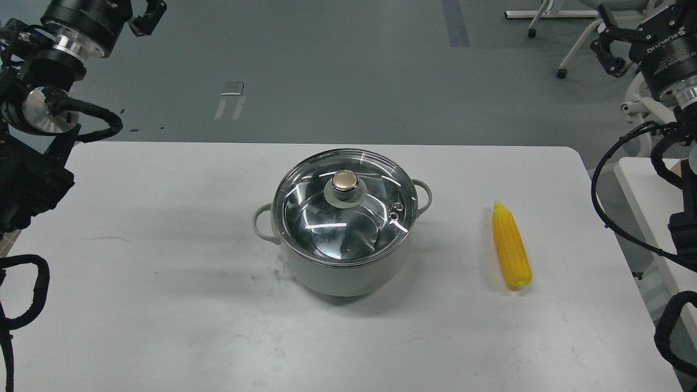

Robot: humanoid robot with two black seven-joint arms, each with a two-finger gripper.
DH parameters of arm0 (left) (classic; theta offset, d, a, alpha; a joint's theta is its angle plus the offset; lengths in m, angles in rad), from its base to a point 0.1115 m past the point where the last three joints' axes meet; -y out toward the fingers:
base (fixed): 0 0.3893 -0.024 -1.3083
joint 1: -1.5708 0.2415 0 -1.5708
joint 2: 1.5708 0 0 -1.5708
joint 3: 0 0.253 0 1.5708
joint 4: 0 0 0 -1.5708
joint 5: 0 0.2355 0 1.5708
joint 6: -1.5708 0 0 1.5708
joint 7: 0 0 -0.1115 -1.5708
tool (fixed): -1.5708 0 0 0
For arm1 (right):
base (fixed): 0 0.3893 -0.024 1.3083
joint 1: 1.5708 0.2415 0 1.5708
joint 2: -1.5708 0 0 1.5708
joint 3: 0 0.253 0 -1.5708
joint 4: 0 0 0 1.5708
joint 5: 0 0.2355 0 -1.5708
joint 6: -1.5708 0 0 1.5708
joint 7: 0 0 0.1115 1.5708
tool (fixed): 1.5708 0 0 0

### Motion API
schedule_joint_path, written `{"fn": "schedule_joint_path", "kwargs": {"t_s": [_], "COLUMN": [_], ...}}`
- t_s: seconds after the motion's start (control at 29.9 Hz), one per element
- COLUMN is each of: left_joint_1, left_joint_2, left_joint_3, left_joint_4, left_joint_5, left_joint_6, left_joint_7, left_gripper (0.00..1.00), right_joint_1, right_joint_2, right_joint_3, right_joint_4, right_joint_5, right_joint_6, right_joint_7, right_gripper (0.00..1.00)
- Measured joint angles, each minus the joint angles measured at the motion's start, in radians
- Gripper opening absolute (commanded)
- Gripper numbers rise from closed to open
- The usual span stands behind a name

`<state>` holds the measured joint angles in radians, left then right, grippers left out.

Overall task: Open pot and put corn in
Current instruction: 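Raise the left arm from rest toward the pot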

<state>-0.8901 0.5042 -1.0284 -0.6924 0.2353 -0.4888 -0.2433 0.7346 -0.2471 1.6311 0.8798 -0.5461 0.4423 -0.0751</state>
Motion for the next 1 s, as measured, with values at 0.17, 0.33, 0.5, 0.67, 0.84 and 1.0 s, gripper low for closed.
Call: {"fn": "schedule_joint_path", "kwargs": {"t_s": [0.17,0.33,0.5,0.67,0.84,1.0], "left_joint_1": [0.002,0.002,0.002,0.013,0.048,0.084], "left_joint_2": [-0.002,-0.002,-0.002,0.0,0.041,0.123], "left_joint_3": [0.0,-0.001,-0.001,0.013,0.022,0.022], "left_joint_4": [-0.001,-0.001,-0.001,-0.013,-0.113,-0.295], "left_joint_5": [0.0,-0.007,-0.01,0.0,0.071,0.234], "left_joint_6": [0.0,0.0,0.0,0.0,0.0,0.0], "left_joint_7": [-0.001,-0.001,0.0,0.001,0.001,0.001], "left_gripper": [0.98,0.98,0.98,0.97,0.96,0.93], "right_joint_1": [-0.002,-0.003,-0.002,-0.001,-0.012,-0.028], "right_joint_2": [0.0,0.0,-0.003,-0.006,-0.006,-0.007], "right_joint_3": [-0.007,-0.019,-0.02,-0.02,-0.019,-0.018], "right_joint_4": [-0.002,-0.006,-0.009,-0.01,-0.008,-0.004], "right_joint_5": [-0.001,-0.003,-0.003,-0.002,-0.001,-0.001], "right_joint_6": [0.001,0.001,0.001,0.001,0.0,-0.001], "right_joint_7": [0.0,0.001,0.001,0.003,0.008,0.009], "right_gripper": [1.0,1.0,1.0,1.0,1.0,1.0]}}
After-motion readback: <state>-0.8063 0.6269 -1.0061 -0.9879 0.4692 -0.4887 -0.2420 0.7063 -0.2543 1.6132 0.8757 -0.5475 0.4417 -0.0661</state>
